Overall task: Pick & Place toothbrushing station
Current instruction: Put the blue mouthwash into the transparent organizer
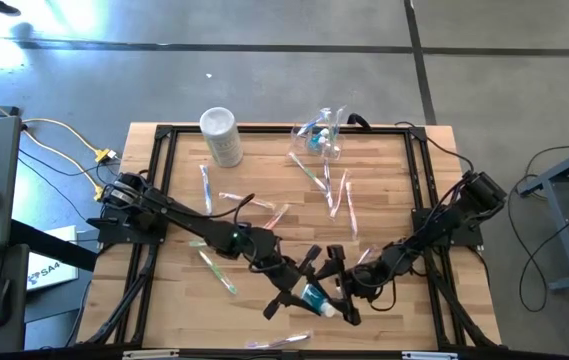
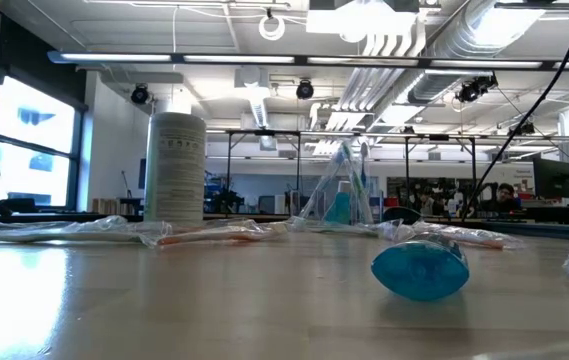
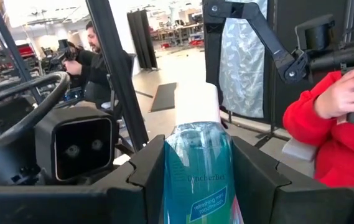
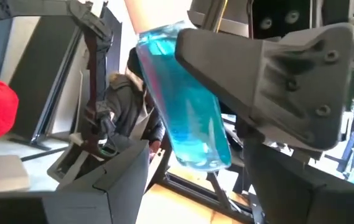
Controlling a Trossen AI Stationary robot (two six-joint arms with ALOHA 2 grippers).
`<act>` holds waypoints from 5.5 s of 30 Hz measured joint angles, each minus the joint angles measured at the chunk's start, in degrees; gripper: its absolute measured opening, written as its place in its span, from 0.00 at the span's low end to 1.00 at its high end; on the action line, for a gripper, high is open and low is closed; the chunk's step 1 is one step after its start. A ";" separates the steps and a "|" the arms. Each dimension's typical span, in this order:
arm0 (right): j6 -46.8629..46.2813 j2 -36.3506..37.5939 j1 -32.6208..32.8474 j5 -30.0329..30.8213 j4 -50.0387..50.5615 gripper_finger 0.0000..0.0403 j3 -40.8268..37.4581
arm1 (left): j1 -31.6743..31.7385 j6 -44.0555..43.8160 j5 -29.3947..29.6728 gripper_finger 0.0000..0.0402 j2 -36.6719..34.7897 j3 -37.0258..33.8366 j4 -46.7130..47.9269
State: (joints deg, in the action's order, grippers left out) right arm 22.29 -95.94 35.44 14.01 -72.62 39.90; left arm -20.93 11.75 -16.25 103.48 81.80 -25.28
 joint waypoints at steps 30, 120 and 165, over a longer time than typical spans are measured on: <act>-6.04 0.04 -0.53 -3.69 8.39 0.62 2.69 | 2.21 -0.50 -2.44 0.35 -0.20 0.02 5.97; -2.27 2.01 1.91 43.12 18.39 0.16 2.71 | 2.15 -3.95 28.83 0.29 -8.48 0.00 26.52; 3.16 2.08 8.46 76.05 16.26 0.88 2.69 | 35.92 -15.12 20.73 0.22 -6.80 -0.04 28.12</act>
State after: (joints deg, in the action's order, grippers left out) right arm 25.45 -93.86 43.90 90.06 -56.36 42.59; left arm 14.99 -3.36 4.47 96.68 81.76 2.85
